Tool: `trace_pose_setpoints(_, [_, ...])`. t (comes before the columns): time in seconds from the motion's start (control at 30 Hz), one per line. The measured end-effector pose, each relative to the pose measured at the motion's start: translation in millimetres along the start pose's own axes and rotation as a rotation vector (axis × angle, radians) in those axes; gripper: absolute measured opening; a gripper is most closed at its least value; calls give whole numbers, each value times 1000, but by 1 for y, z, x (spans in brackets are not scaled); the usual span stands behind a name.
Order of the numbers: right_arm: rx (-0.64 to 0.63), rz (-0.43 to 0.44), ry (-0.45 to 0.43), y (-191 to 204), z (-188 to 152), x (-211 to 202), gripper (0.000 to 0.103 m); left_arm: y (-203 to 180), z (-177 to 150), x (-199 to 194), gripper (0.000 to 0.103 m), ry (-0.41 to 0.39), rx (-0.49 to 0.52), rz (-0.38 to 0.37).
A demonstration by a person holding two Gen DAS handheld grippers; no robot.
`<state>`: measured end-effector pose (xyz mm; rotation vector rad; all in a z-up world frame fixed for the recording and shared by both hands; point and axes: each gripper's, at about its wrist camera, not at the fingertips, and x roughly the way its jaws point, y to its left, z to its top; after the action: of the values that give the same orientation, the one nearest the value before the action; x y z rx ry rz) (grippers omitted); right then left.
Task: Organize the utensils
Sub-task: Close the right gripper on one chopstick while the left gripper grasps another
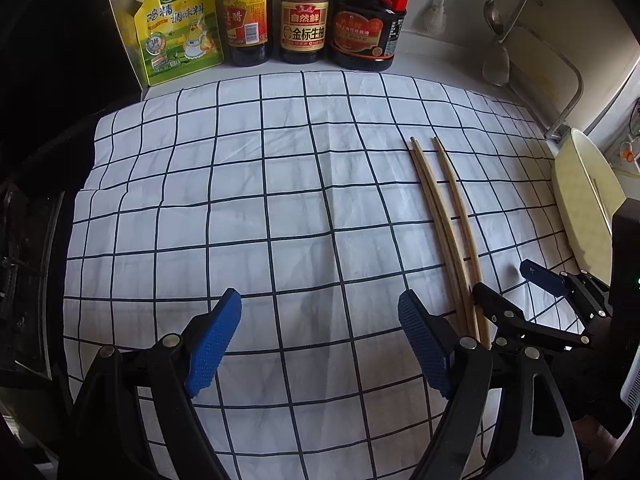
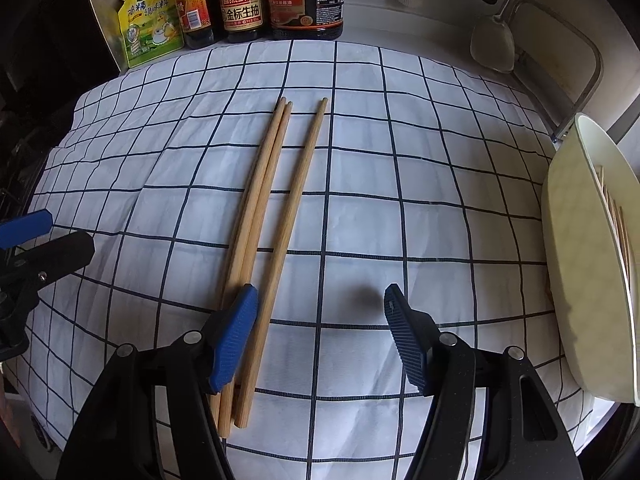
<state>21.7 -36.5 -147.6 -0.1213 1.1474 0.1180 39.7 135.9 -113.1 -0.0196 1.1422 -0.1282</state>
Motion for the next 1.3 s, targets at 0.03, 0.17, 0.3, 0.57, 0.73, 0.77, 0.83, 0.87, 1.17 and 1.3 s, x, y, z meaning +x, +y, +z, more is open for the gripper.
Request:
trace_pose_setpoints(0.03, [-3,-3,0,-1,-1,0,62,-1,1,0,79,-2,1,-4])
trace_pose_setpoints(0.17, [7,-11,0,-9,-6,-2,62,-11,3,1,79,-9,13,-24])
trace_pose_setpoints(0.3, [23,-20,-1,-21,-11,-4,62,-27,3,9,79,-2,44,-45])
trace_pose_setpoints(0.57, [51,-34,-6,-41,-19,-6,62,-52,2,27,79,6,79,-47])
trace_pose_setpoints(0.73, [68,-40,-5,-53,-24,-8,62,-59,1,37,79,12,92,-27])
trace_pose_setpoints(0.77, [69,-41,-4,-55,-25,-8,62,-61,1,39,79,17,91,-26])
trace_pose_setpoints(0.83, [68,-38,-4,-58,-26,-8,62,-63,0,42,79,24,90,-26])
trace_pose_setpoints(0.87, [68,-38,-4,-59,-26,-8,62,-65,-1,43,79,27,91,-25])
trace_pose_setpoints(1.17, [65,-21,-8,-62,-24,-8,62,-70,-3,51,88,27,90,17])
trace_pose_setpoints(1.3, [55,-15,-13,-58,-21,-7,62,-70,-1,55,89,39,88,41])
